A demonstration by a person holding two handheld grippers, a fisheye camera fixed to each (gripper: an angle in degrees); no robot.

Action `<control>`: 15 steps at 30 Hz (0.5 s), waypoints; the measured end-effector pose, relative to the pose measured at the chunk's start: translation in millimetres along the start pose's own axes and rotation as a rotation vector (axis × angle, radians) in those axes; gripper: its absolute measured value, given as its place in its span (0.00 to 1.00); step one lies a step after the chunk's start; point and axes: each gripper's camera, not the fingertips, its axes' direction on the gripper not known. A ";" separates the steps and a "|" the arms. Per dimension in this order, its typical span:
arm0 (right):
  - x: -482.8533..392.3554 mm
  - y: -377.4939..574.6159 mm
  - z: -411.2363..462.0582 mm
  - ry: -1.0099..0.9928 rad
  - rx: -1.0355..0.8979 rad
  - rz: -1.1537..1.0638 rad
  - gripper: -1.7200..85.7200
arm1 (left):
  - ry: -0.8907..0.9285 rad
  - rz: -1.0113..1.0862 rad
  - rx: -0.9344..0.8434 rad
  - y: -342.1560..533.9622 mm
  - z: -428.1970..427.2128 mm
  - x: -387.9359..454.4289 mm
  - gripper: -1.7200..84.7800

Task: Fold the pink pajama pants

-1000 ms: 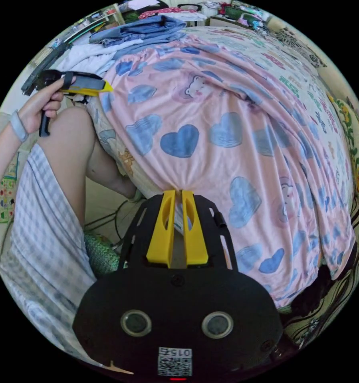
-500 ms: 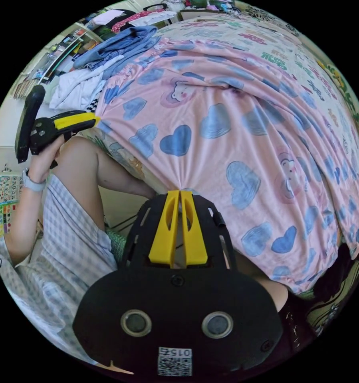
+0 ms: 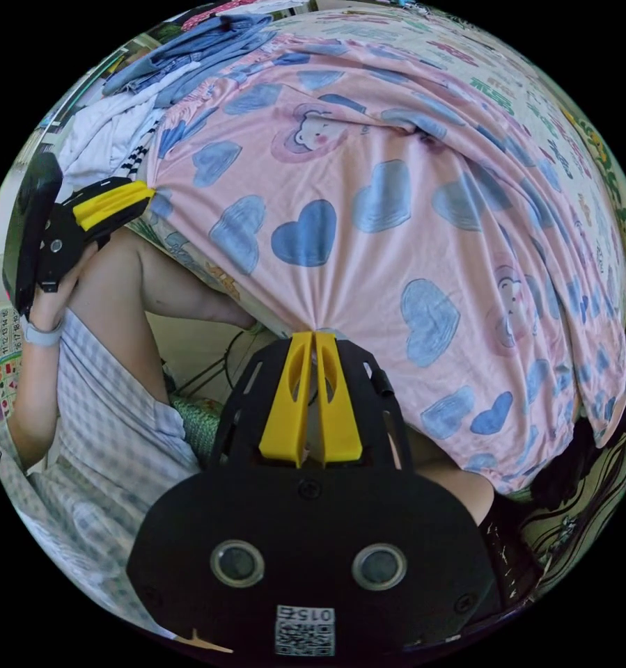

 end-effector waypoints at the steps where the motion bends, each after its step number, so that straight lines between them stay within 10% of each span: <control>1: 0.3 -1.4 2.1 0.001 -0.003 0.007 0.02 | -0.021 0.016 0.000 1.0 -0.1 4.4 0.01; 15: 7.9 13.3 -6.5 -0.059 0.031 0.075 0.02 | -0.056 0.084 -0.024 9.4 -10.4 15.8 0.01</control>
